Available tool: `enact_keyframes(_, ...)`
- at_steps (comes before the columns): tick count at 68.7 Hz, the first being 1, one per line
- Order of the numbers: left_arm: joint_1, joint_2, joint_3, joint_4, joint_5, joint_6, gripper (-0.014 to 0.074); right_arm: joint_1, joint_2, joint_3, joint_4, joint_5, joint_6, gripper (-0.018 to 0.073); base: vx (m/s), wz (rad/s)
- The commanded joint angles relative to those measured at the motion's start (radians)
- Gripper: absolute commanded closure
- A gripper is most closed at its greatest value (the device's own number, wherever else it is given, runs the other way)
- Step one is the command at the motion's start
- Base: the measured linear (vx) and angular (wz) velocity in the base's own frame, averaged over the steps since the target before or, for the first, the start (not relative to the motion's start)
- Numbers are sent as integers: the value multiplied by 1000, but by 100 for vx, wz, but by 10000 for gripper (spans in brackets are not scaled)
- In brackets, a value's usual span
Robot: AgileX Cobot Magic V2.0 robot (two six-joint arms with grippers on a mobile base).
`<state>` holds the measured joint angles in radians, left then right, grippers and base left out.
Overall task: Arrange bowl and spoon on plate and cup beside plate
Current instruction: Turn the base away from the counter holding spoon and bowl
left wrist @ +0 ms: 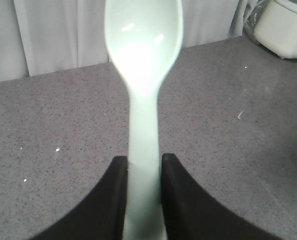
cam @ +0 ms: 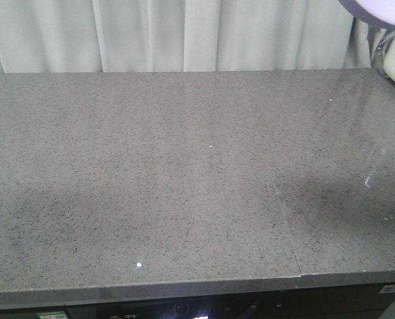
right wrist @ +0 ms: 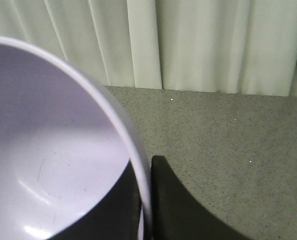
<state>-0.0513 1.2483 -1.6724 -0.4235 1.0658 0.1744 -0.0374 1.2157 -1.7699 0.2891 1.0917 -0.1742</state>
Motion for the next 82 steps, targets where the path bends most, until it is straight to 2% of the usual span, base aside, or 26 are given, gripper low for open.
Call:
enact_keyframes(1, -2, -20, -27, -34, -59, 0, 603, -5, -18, -26, 13, -70, 2, 569, -2, -15)
enact_keyframes(82, -2, -20, -27, -34, -59, 0, 603, -5, -18, -26, 13, -71, 3, 569, -3, -33)
